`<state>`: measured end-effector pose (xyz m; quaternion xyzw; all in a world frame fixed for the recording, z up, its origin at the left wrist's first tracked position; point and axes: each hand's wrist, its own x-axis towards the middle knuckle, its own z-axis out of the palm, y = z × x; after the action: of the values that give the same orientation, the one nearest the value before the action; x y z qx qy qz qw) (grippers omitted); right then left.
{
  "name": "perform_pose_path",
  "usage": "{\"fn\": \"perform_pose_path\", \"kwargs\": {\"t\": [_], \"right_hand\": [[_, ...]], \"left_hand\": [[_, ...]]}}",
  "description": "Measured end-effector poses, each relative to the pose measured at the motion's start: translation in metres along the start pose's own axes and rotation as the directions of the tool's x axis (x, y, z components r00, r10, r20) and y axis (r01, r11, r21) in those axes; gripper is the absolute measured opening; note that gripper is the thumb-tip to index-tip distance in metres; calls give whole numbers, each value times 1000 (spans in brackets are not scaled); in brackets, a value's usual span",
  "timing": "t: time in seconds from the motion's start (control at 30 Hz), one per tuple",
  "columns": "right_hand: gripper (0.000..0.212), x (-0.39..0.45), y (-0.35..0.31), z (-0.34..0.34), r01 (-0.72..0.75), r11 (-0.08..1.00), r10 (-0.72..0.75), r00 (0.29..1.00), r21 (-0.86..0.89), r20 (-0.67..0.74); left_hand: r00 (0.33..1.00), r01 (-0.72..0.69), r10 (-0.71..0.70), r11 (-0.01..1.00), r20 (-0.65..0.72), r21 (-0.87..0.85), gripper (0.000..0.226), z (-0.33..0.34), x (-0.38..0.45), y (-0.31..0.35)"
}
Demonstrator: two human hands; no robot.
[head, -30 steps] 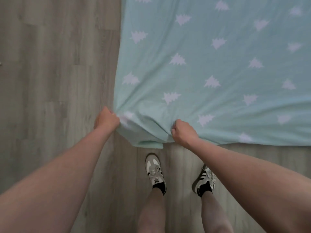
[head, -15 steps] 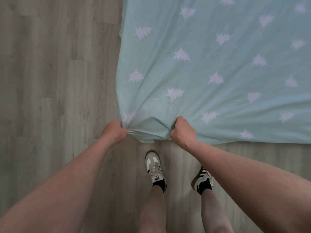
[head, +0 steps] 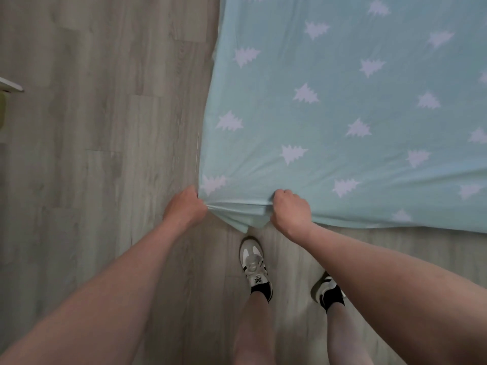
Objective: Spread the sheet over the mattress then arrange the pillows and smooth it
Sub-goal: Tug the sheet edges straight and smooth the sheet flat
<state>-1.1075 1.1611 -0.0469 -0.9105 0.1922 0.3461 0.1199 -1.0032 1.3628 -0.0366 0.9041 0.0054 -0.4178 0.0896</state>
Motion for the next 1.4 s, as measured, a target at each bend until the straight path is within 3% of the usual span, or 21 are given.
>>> {"fn": "perform_pose_path", "kwargs": {"t": [0.17, 0.27, 0.33, 0.43, 0.5, 0.57, 0.63, 0.7, 0.8, 0.9, 1.0, 1.1, 1.2, 1.3, 1.4], "right_hand": [[33, -11, -14, 1, 2, 995, -37, 935, 101, 352], [30, -11, -17, -8, -56, 974, -5, 964, 221, 267], [27, -4, -14, -19, -80, 952, 13, 975, 296, 223], [27, 3, -3, -34, -135, 919, 111, 990, 370, 86], [38, 5, 10, -42, -206, 919, 239, 969, 336, -58], [46, 4, 30, -43, -324, 892, 360, 931, 315, -62], [47, 3, 56, -37, -424, 844, 420, 903, 328, 87], [43, -5, 84, -30, -436, 832, 365, 896, 344, 254], [37, -28, 128, -24, -369, 851, 224, 899, 374, 378], [34, -47, 177, -18, -425, 743, 301, 902, 517, 308], [36, -54, 238, -15, -460, 644, 483, 864, 611, 141], [52, -45, 300, -22, -405, 693, 546, 835, 596, -68], [65, -30, 363, -29, -330, 807, 472, 859, 490, -198], [49, -30, 434, -16, -344, 850, 422, 898, 399, -124], [41, -63, 487, 3, -370, 847, 356, 928, 381, 109]], "left_hand": [[997, 72, -71, 987, -10, 143, 28, -3, -9, 6], [993, 97, -111, 949, 29, 299, 35, -18, -9, 17], [997, 65, -54, 957, -48, 281, 33, -28, -7, 26], [956, -146, 163, 985, -243, 88, 27, -28, -4, 56], [909, -335, 328, 942, -257, 19, 34, -16, -3, 84], [873, -447, 444, 894, -200, 33, 49, -2, -6, 111], [878, -453, 465, 884, -118, 113, 58, 8, -8, 134], [892, -438, 453, 867, -7, 238, 57, 21, -11, 152], [923, -374, 314, 869, 223, 325, 39, 39, -13, 178], [945, -313, 243, 869, 220, 384, 35, 58, -22, 212], [938, -344, 304, 873, 165, 347, 35, 84, -47, 270], [898, -440, 418, 841, 138, 315, 43, 111, -63, 329], [820, -565, 562, 769, 108, 299, 57, 141, -81, 386], [772, -612, 622, 668, 133, 424, 71, 188, -83, 434], [801, -591, 408, 652, 438, 474, 56, 228, -101, 464]]}}
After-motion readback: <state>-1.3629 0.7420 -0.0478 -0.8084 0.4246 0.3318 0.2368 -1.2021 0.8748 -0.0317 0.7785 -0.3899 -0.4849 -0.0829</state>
